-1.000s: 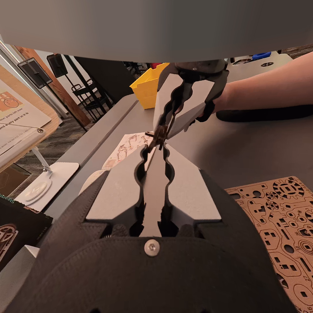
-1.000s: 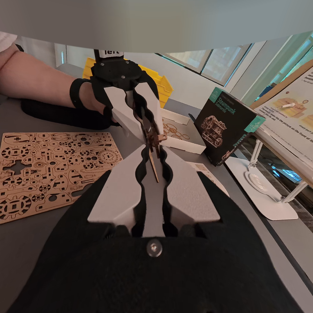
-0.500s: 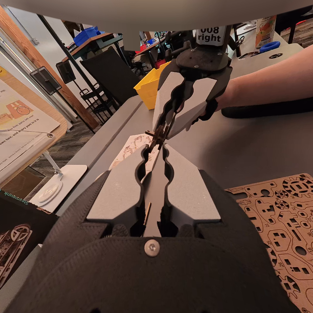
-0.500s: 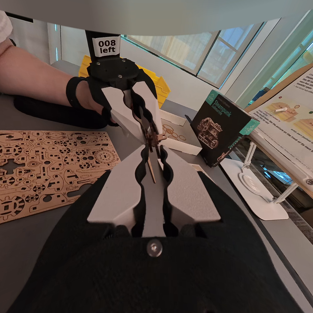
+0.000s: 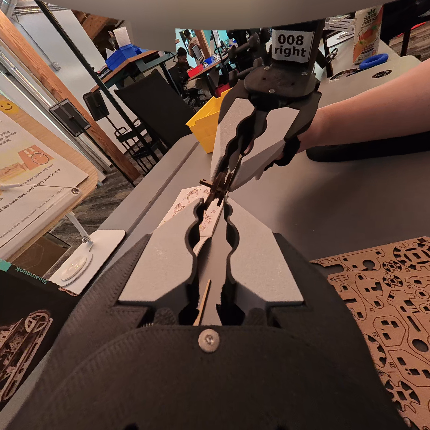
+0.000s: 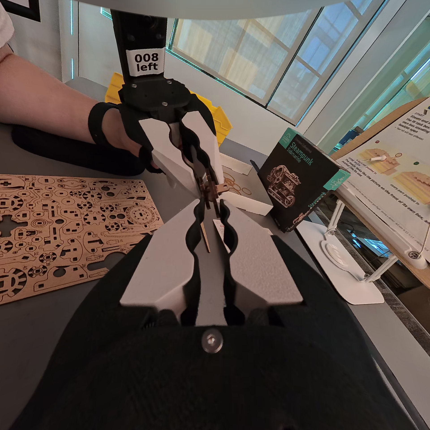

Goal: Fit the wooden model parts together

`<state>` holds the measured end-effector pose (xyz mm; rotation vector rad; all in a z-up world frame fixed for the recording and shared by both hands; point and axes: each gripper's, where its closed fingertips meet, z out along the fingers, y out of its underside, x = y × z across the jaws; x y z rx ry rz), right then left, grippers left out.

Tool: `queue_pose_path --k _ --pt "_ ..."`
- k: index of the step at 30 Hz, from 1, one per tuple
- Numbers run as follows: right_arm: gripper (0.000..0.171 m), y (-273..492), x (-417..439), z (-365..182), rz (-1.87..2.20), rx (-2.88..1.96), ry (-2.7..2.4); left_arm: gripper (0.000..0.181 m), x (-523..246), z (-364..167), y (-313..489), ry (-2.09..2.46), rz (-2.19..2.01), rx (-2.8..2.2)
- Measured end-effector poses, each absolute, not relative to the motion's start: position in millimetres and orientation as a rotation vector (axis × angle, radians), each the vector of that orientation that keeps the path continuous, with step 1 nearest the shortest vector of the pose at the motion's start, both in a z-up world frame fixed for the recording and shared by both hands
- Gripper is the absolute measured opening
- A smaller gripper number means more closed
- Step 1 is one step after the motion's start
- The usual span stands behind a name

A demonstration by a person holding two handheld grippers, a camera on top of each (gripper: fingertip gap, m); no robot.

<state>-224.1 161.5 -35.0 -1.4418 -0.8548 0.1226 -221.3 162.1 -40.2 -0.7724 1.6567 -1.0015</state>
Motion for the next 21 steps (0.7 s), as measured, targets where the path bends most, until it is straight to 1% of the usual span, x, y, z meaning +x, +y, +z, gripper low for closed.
queue_pose_path --k 7,11,13,15,18,21 --pt "0.01 161.1 -224.7 -34.6 0.174 -1.451 -0.839 0.015 -221.6 -39.8 161.6 1.658 -1.052 -0.802" --pt "0.008 164.4 -223.6 -37.6 0.593 -1.571 -0.645 0.021 -219.4 -42.1 164.0 1.646 -1.282 -0.994" --pt "0.008 166.8 -222.0 -37.7 0.818 -1.596 -0.516 0.028 -218.6 -43.1 165.4 1.639 -1.352 -1.054" --pt "0.007 165.9 -223.1 -38.8 1.008 -1.613 -0.438 0.032 -217.5 -46.1 167.3 1.641 -1.371 -1.096" --pt "0.007 165.1 -223.0 -39.4 1.173 -1.618 -0.357 0.035 -216.3 -50.2 166.2 1.656 -1.373 -1.114" --pt "0.007 164.1 -222.5 -38.7 1.36 -1.617 -0.252 0.04 -215.3 -56.3 164.4 1.695 -1.291 -1.074"
